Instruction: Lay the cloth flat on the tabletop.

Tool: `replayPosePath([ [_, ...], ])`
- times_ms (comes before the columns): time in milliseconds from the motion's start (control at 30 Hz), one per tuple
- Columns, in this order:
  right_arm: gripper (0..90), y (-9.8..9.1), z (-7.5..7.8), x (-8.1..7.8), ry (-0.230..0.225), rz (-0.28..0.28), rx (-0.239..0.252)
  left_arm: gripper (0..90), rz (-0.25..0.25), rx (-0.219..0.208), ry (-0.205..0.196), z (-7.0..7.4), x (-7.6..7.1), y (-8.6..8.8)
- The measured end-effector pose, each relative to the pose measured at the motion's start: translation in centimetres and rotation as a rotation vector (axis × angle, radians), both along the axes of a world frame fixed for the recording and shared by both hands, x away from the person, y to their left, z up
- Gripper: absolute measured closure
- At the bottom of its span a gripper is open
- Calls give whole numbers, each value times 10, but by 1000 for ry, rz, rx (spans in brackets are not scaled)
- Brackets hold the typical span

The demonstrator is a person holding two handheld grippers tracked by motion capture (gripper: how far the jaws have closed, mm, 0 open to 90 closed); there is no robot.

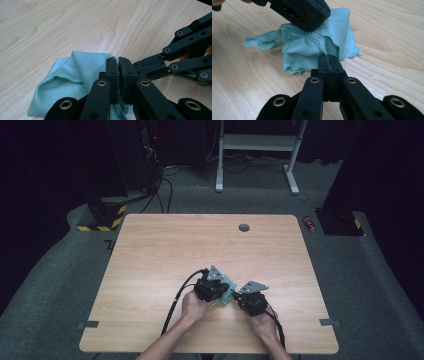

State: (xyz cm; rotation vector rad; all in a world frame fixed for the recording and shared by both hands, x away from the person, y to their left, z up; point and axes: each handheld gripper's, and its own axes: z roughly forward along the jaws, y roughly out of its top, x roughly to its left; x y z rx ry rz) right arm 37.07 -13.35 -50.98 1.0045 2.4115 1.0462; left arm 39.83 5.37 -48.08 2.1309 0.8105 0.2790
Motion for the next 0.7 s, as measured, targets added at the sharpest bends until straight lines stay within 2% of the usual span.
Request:
replayPosePath([
  [200, 900, 0, 2, 0, 0, 2, 1, 865, -2, -1, -13, 2, -1, 1],
  [467, 900, 1, 1, 0, -2, 6, -11, 865, -1, -15, -3, 4, -2, 3],
  [533, 900, 1, 0, 1, 4, 7, -17, 869, -3, 12, -32, 5, -4, 3],
  [700, 900, -1, -4, 1, 11, 6, -17, 881, -5, 21, -33, 6, -5, 4],
])
